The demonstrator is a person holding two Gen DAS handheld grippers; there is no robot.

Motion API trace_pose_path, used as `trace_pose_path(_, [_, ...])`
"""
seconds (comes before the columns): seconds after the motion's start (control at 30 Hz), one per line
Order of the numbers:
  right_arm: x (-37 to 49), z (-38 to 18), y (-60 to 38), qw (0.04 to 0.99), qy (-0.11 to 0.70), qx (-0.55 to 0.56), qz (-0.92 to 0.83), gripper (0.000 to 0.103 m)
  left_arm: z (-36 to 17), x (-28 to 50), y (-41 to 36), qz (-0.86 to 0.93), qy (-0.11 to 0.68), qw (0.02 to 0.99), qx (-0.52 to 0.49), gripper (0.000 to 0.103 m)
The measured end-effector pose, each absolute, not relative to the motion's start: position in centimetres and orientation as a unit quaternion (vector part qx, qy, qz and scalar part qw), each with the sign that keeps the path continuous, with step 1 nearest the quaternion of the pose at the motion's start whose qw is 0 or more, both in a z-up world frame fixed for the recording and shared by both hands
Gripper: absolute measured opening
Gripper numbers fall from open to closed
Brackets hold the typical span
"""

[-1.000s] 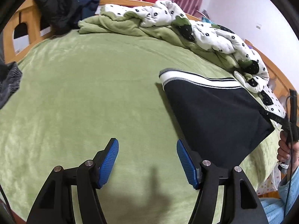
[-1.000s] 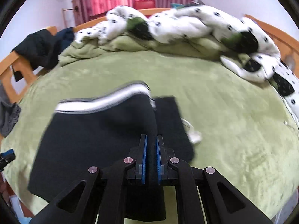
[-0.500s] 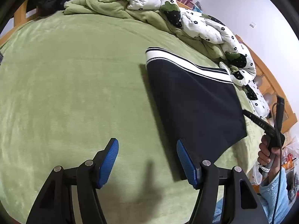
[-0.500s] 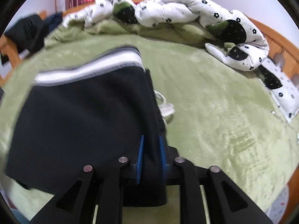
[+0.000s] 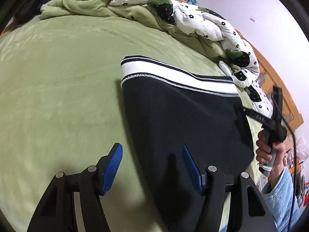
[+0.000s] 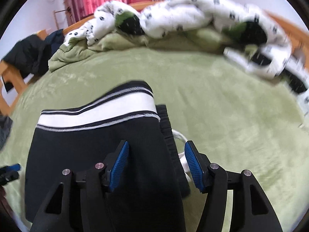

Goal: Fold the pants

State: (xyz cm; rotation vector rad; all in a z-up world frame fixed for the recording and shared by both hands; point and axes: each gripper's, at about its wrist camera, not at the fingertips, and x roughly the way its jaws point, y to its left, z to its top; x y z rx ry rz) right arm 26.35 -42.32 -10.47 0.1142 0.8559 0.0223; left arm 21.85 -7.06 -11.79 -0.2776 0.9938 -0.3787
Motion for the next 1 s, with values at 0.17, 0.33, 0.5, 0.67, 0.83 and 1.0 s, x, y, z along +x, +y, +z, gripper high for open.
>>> trace_pose_path(0.17, [28.5, -13.2, -43.8, 0.901, 0.425, 0.061, 0.055, 0.059, -15.5, 25.3, -7.3, -0.195, 0.488, 0.831, -0.181, 0.061])
trace_pose_path(0.33, [29.7, -14.2, -43.5, 0.903, 0.424, 0.052, 0.056, 0.062, -17.1, 25.9, -7.9, -0.21, 0.469, 0.829, -0.22, 0.062])
trace_pose_path(0.5, [30.3, -14.7, -43.8, 0.892, 0.439, 0.086, 0.07, 0.062, -15.8, 25.4, -8.2, -0.211, 0.439, 0.847, -0.213, 0.017])
trace_pose_path(0.67, [29.0, -13.3, -42.7, 0.89, 0.441, 0.089, 0.077, 0.034, -12.0, 25.4, -8.3, -0.22, 0.418, 0.859, -0.198, 0.011])
trace_pose_path(0.83, [26.7, -9.2, -41.0, 0.896, 0.42, 0.118, 0.083, 0.018, -10.4, 23.9, -4.2, -0.225, 0.401, 0.843, -0.279, 0.01])
trace_pose_path(1.0, [24.2, -6.9, -34.6, 0.896, 0.412, 0.108, 0.128, 0.017, -7.5, 21.0, 2.2, -0.178, 0.378, 0.877, -0.236, 0.01])
